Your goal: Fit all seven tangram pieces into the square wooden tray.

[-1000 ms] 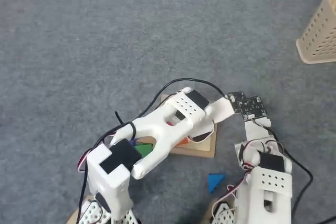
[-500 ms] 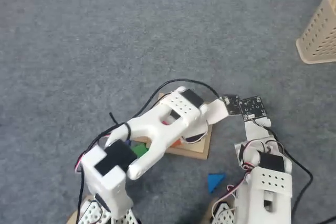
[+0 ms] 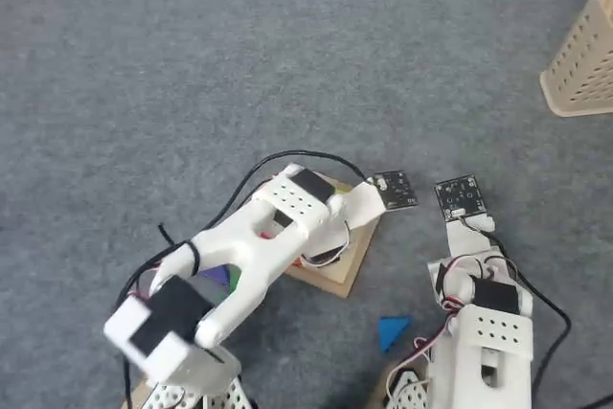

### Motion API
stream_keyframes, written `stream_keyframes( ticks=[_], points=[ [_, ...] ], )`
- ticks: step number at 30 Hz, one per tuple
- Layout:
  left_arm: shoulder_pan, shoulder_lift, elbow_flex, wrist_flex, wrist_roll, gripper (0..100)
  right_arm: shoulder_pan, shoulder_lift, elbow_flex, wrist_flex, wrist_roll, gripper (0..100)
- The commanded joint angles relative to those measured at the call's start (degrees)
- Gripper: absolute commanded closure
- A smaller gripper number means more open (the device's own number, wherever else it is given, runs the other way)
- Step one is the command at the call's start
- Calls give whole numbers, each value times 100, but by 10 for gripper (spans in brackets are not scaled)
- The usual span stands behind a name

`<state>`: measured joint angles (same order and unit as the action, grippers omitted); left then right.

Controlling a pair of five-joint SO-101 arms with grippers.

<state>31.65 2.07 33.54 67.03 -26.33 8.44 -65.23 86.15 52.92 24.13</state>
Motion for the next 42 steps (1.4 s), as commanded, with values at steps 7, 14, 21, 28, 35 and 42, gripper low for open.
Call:
stream_keyframes(
  ticks=[7,14,21,28,35,42],
  points=[
    [-695,-2418,48,255,1055,816,-180,585,-598,154,-9,992],
    [-3218,-3235,189,246,2646,816,-884,3090,-2664,848,-273,992],
    [-4176,-3226,998,-967,3024,815,-2668,4813,-4281,1596,-1556,902],
    [-4316,-3218,1042,-1081,3007,815,-3503,5525,-4923,1191,-2435,827],
    [-4316,-3218,1042,-1090,3007,815,-3574,5780,-5275,840,-3666,831],
    [-4185,-3218,1042,-1081,3015,815,-3521,6527,-5266,479,-4062,832]
  ],
)
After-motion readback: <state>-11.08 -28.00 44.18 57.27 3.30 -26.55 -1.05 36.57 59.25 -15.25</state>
